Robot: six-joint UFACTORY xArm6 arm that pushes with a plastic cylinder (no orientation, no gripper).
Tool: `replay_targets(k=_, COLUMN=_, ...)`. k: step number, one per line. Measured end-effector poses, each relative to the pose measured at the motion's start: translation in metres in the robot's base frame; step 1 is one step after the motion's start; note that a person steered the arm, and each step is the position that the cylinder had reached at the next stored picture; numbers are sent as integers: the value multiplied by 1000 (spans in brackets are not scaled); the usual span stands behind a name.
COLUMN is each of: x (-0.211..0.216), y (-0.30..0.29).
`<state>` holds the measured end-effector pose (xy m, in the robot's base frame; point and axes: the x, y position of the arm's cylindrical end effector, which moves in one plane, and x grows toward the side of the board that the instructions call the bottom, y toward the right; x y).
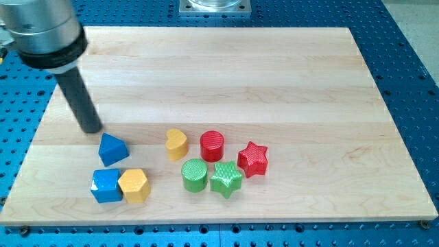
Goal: Push the blue cube into the blue triangle
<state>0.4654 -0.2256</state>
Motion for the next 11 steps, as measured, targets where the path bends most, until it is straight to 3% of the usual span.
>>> replay_targets(k=1, x=23, y=-37)
replay_targets(k=2, x=110, y=-34)
replay_targets(k=3, x=153, y=-22)
replay_targets(k=4, x=153, y=-4)
replay_targets(k=5, x=142, y=73)
replay_targets(k=10, x=153, y=124)
replay_targets(k=11, x=126, y=113)
